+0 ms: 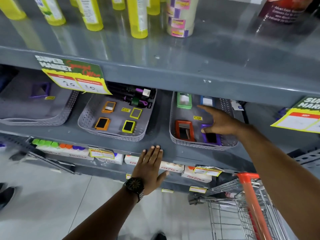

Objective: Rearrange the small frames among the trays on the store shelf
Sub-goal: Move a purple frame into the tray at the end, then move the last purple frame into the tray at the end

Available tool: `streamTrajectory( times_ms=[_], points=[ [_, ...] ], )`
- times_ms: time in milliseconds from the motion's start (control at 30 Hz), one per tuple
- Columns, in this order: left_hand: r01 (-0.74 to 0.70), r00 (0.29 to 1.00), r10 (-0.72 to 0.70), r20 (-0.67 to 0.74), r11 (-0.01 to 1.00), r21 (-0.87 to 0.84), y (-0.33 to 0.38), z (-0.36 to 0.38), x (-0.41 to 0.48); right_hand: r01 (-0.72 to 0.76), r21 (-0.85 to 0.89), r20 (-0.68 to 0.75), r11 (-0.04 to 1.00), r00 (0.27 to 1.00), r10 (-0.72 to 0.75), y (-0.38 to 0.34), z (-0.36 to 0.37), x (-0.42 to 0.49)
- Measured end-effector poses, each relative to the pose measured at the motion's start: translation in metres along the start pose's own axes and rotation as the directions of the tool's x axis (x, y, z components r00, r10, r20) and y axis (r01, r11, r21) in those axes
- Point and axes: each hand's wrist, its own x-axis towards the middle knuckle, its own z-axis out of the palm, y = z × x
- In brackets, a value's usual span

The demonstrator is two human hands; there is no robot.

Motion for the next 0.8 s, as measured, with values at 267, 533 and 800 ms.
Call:
streamTrajectory(
  times_ms=[267,533,800],
  points=[
    [0.113,0.993,-0.113,-0.014,0.993,-0.024,-0.087,-0.010,-0.065,0.336,-0.020,-0.212,0.942,0.919,-0.332,-0.145,0.039,0.061],
    [0.322,0.942,-0.325,-0.081,0.946,-0.040,-0.231,-0.029,-0.115,0.410,-0.191,0.017,0.892,0.910,-0.414,-0.297,0.125,0.162],
    [0.349,0.925,-0.351,-0.147,0.936,-0.035,-0.329,-0.030,-0.124,0.541,-0.050,-0.029,0.840,0.839,-0.543,-0.424,0.176,0.245]
  ],
)
